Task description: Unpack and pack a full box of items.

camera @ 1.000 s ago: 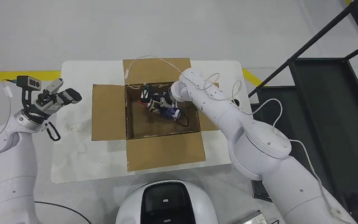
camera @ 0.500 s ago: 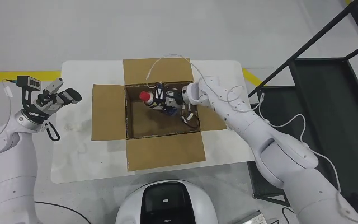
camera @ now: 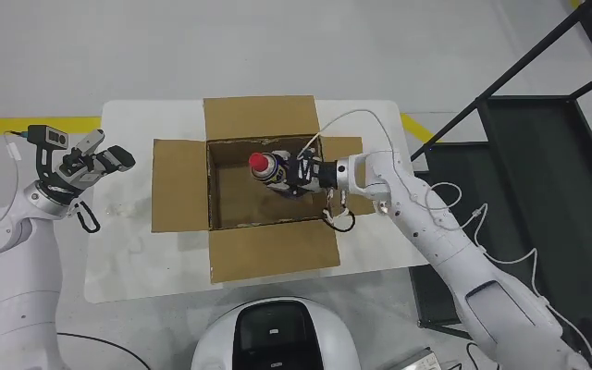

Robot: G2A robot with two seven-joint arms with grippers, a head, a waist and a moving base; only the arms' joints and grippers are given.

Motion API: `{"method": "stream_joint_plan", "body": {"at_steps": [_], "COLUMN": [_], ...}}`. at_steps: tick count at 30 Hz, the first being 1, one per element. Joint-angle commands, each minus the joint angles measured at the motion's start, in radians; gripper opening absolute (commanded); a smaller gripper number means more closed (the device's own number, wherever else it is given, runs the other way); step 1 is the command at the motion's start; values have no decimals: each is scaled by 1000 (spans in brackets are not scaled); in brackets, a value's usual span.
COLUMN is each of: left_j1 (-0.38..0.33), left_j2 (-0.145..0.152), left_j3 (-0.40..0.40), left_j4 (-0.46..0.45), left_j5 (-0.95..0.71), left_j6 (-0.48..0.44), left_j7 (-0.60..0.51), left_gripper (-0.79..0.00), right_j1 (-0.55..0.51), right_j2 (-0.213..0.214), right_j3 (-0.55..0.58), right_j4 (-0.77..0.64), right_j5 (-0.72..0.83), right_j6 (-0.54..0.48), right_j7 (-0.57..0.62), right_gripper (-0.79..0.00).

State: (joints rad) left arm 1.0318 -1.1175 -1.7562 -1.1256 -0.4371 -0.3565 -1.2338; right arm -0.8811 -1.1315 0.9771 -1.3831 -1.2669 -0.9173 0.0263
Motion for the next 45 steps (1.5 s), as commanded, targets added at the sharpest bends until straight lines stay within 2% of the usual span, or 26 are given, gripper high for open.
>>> {"method": "stream_joint_plan", "body": {"at_steps": [1, 4, 9, 17, 42, 45], "left_j1": [0, 0, 0, 0, 0, 0], "left_j2": [0, 0, 0, 0, 0, 0], "left_j3": [0, 0, 0, 0, 0, 0], "left_j4": [0, 0, 0, 0, 0, 0], "left_j5": [0, 0, 0, 0, 0, 0], "left_j6": [0, 0, 0, 0, 0, 0], "left_j7": [0, 0, 0, 0, 0, 0], "left_gripper": [0, 0, 0, 0, 0, 0], "right_j1": [-71, -172, -341, -556, -562, -576], "right_j2": [21, 48, 82, 109, 110, 111], "right_j3": [72, 171, 324, 493, 497, 518], "right_j4": [-66, -148, -247, -263, -262, -271], "right_j5": [-12, -27, -66, -133, -136, -122], "right_j6": [1, 10, 26, 79, 80, 103], "right_j7": [-23, -71, -216, -452, -460, -458], "right_gripper": [-785, -785, -785, -785, -785, -785]}}
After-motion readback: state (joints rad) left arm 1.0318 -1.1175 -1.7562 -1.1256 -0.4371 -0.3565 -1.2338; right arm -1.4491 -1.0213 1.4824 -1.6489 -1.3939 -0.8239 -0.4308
